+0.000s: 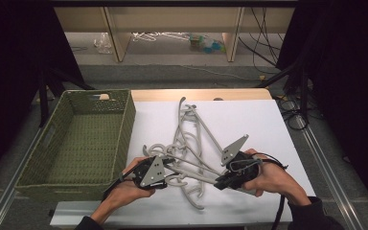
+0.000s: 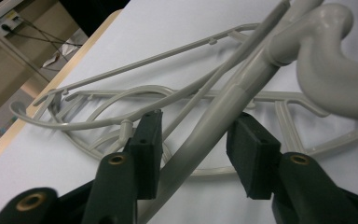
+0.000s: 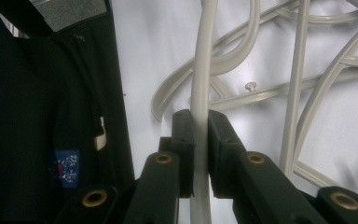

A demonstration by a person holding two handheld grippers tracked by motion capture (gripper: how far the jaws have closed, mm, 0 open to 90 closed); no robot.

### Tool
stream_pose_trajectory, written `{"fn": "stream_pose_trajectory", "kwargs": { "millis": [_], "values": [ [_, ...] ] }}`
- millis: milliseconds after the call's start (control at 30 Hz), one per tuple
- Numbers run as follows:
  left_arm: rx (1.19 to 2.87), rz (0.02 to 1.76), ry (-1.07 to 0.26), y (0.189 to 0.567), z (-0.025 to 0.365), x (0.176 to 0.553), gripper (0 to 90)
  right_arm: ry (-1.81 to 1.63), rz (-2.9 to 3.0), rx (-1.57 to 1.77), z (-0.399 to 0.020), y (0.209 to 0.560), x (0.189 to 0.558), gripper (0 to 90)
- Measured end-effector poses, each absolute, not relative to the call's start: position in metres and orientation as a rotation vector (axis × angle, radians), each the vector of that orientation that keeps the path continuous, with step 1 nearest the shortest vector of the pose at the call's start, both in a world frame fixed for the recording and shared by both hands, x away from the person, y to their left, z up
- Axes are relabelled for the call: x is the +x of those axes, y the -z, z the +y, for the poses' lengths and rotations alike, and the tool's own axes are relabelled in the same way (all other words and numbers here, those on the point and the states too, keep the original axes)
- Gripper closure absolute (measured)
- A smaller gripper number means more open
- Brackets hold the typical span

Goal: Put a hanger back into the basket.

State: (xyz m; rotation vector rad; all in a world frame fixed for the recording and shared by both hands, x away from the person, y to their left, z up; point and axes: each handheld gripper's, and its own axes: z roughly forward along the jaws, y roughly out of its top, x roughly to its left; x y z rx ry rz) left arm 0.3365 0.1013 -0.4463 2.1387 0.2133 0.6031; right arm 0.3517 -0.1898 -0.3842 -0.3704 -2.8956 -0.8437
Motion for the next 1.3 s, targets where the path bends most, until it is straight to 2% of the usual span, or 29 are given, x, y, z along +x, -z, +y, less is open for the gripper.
{"fn": "stream_pose_trajectory", "kwargs": {
  "millis": [133, 267, 333, 633, 767, 933, 1133, 1300],
  "values": [
    [2.179, 0.145, -0.607, 0.445, 0.101, 0.336, 61.5, 0.839, -2.917, -0.348, -0.189, 0.383, 0.351, 82.7],
    [2.223, 0.013, -0.682, 0.439, 0.101, 0.332, 69.1, 0.902, -2.916, -0.336, -0.194, 0.378, 0.353, 81.9],
    [2.226, -0.010, -0.690, 0.436, 0.100, 0.331, 69.9, 0.910, -2.917, -0.338, -0.195, 0.377, 0.353, 81.5],
    [2.235, -0.091, -0.710, 0.417, 0.096, 0.324, 78.0, 0.984, -2.991, -0.444, -0.203, 0.369, 0.359, 71.7],
    [2.231, -0.022, -0.679, 0.414, 0.094, 0.323, 79.2, 1.062, -2.998, -0.525, -0.207, 0.365, 0.363, 64.0],
    [2.215, 0.138, -0.611, 0.406, 0.099, 0.326, 79.3, 1.251, -3.011, -0.734, -0.214, 0.353, 0.367, 48.3],
    [2.156, 0.315, -0.524, 0.399, 0.106, 0.330, 79.2, 1.385, -2.950, -0.892, -0.224, 0.340, 0.367, 40.9],
    [2.028, 0.557, -0.374, 0.386, 0.120, 0.339, 79.3, 1.485, -2.933, -0.866, -0.218, 0.326, 0.357, 37.3]
  ]
}}
